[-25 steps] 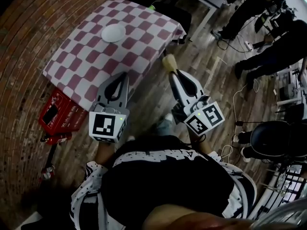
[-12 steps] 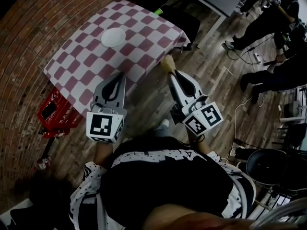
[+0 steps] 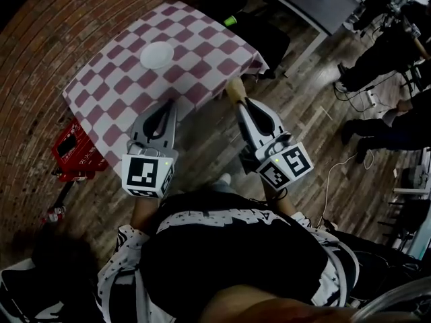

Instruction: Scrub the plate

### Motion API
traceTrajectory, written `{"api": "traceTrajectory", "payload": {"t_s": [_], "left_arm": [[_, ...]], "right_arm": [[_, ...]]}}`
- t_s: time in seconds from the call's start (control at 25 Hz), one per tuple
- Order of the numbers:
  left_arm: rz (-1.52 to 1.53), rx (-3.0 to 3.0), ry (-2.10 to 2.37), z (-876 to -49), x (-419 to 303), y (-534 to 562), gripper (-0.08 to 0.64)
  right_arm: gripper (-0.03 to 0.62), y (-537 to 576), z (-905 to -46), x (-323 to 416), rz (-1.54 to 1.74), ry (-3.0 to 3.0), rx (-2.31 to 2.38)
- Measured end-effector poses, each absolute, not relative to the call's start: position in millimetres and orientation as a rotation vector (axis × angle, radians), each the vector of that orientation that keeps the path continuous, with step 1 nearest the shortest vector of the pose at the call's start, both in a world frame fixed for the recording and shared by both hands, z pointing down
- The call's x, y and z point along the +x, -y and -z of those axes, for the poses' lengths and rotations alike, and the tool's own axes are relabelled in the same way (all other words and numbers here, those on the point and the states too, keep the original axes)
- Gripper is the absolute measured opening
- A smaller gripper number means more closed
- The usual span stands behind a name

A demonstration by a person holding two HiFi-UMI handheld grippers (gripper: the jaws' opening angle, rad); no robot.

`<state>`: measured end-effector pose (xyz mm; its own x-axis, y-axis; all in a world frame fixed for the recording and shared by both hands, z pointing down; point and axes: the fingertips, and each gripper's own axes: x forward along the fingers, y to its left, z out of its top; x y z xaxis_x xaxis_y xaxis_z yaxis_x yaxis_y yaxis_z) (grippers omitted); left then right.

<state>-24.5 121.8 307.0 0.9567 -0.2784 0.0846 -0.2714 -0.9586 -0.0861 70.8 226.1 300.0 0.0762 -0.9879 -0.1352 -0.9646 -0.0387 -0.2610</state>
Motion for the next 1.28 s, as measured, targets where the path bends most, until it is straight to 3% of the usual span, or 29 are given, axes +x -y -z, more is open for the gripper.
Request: {"api": "traceTrajectory", "payload": {"t_s": [0.68,1.28], "left_arm": [[0.216,-2.957,-0.573,-310,20,-153,0.012],[0.151,-2.959,-0.785,-325,20,-99,0.014]], "right_arm": [[0.052,-244,-311,125,0.134,-2.062,-1.916],[0.052,-189,-314,139,0.121,-2.209,-1.854]]}}
